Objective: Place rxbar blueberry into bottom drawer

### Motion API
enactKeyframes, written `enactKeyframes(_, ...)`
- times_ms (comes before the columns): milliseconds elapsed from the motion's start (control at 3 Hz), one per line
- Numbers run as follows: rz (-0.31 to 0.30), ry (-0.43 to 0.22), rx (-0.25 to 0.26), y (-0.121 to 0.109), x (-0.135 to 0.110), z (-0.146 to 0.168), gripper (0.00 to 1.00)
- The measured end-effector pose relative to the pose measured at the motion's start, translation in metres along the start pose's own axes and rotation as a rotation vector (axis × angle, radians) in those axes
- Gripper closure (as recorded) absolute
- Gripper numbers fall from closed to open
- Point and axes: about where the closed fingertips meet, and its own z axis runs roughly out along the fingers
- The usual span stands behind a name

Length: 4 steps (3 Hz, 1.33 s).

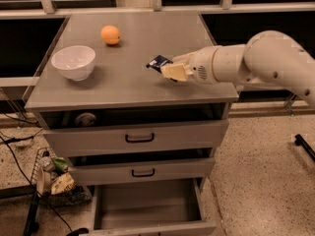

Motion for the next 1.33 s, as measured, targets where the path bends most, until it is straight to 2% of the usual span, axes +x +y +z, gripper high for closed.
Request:
enactKeyframes(333, -0.099, -0.013, -0.104, 0.014, 0.003, -0.031, 1.00)
enactKeyframes(667, -0.142, 0.023, -0.167, 0.031, 0.013, -0.033, 1.00)
enactKeyframes(1000, -0.142, 0.023, -0.167, 0.031, 0.013, -0.033, 1.00)
enactKeyframes(1333, -0.243, 0.054, -0.233, 0.063, 0.023, -0.046, 1.00)
